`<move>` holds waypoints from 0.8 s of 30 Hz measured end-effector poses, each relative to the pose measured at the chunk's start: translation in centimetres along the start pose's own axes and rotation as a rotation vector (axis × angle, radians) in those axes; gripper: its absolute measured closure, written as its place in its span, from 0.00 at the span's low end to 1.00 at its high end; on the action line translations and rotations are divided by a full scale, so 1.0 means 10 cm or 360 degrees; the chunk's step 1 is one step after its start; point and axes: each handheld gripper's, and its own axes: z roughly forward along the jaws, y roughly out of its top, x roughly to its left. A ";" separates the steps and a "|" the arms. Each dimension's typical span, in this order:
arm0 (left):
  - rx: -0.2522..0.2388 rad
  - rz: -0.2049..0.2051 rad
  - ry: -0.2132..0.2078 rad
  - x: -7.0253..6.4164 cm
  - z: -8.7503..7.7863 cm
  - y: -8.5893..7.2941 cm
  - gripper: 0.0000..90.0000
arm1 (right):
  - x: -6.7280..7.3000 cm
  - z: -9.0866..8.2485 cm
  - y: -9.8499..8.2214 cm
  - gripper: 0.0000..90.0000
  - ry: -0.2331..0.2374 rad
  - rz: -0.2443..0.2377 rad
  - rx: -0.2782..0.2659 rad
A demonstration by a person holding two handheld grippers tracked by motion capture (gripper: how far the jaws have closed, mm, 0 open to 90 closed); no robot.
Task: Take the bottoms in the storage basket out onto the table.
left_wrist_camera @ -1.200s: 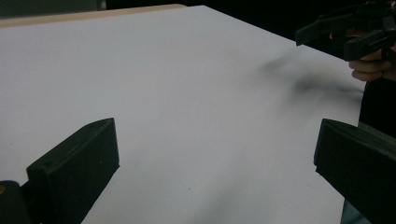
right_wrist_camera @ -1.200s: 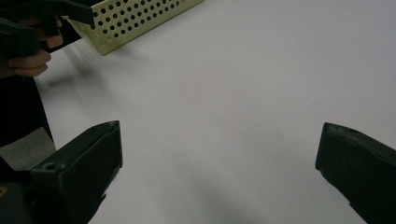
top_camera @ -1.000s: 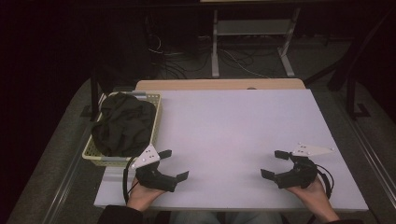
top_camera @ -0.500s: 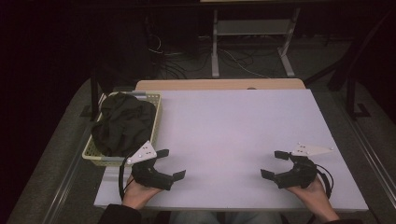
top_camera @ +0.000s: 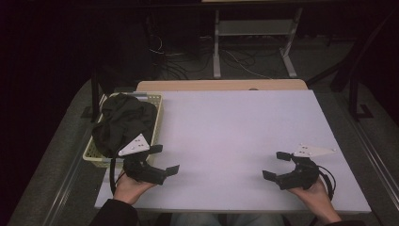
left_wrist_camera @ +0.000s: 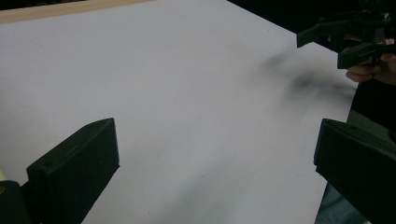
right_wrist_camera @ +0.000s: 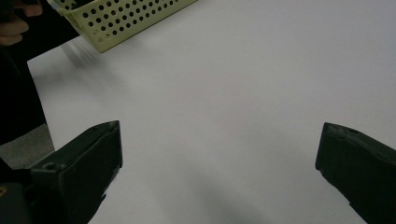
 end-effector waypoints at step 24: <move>0.0070 -0.0021 0.0055 0.24 -0.24 0.29 0.00 | 0.00 0.00 0.00 0.00 -0.0003 0.0001 0.0003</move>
